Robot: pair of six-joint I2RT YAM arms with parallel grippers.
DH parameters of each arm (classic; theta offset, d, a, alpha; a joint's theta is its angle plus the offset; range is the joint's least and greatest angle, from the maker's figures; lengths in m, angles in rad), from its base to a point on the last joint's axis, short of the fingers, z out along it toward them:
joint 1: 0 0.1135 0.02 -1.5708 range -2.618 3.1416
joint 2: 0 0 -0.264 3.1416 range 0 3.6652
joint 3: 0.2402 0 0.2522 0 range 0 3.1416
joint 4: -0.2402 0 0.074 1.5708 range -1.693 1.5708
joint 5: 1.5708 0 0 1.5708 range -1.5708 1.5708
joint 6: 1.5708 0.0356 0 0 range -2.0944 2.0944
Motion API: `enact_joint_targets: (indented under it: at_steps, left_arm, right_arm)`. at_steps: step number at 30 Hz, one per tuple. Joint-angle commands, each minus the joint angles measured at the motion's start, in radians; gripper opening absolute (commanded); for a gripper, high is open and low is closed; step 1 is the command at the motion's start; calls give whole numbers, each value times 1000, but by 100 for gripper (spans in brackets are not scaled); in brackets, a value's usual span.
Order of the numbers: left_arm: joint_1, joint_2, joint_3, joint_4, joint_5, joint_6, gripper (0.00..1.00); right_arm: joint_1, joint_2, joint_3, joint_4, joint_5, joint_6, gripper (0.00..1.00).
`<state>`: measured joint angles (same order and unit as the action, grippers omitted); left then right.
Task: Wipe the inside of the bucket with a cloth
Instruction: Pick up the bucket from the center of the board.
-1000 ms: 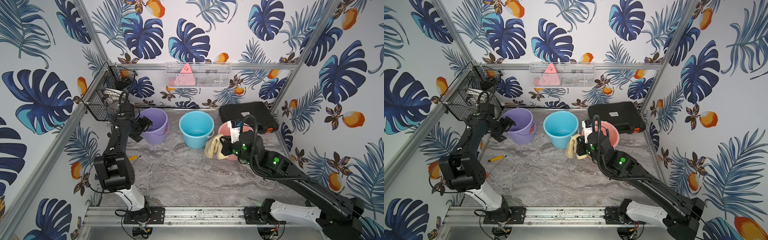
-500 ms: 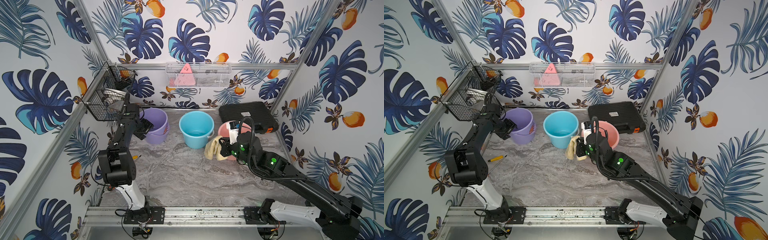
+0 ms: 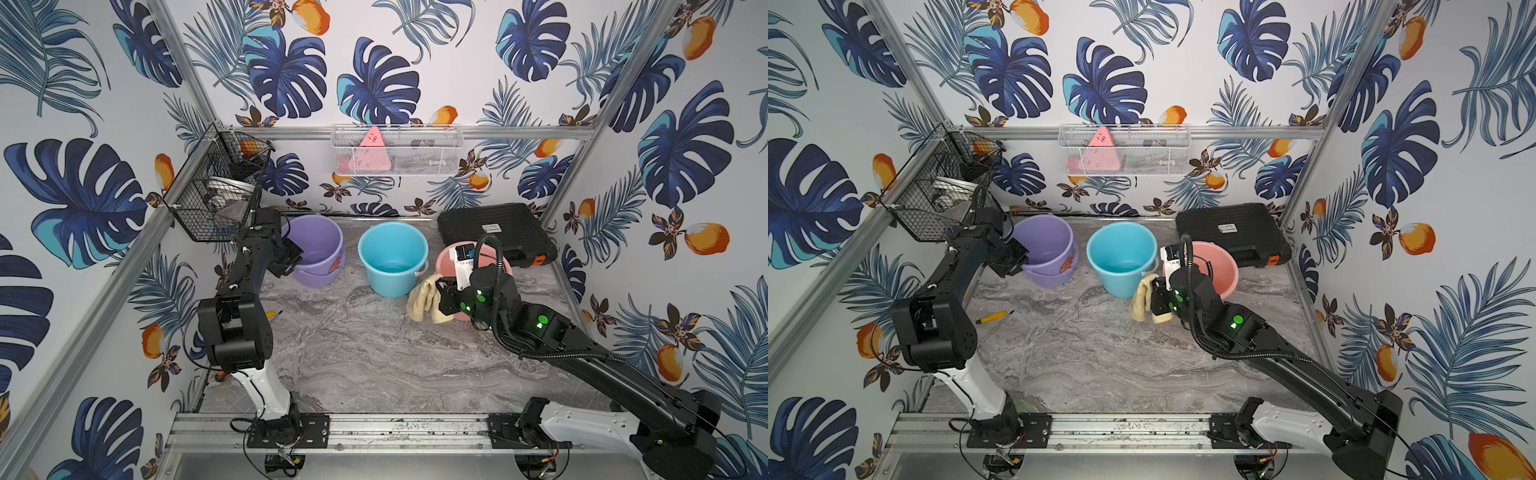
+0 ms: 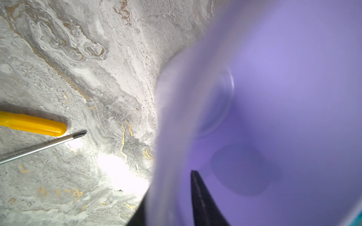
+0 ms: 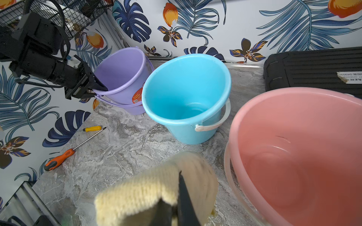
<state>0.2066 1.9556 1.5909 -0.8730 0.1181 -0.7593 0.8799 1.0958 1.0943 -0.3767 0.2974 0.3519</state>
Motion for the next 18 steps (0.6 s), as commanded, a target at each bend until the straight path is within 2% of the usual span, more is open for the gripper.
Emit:
enact_joint_targets:
  at_steps: [1, 3, 11, 15, 18]
  left_arm:
    - [-5, 10, -1, 5, -4, 27, 13]
    - [-7, 16, 2, 3, 10, 32, 0]
    - [-29, 2, -5, -12, 27, 62, 0]
    - [-73, -65, -34, -18, -53, 80, 0]
    - [-86, -125, -85, -3, -72, 93, 0]
  right_arm:
    - [0, 4, 4, 36, -8, 5, 0]
    - [1, 6, 7, 36, -8, 0, 0]
    - [-1, 33, 33, 34, -5, -30, 0]
    - [-1, 67, 93, 34, -1, -73, 0]
    - [0, 110, 154, 0, -1, -103, 0]
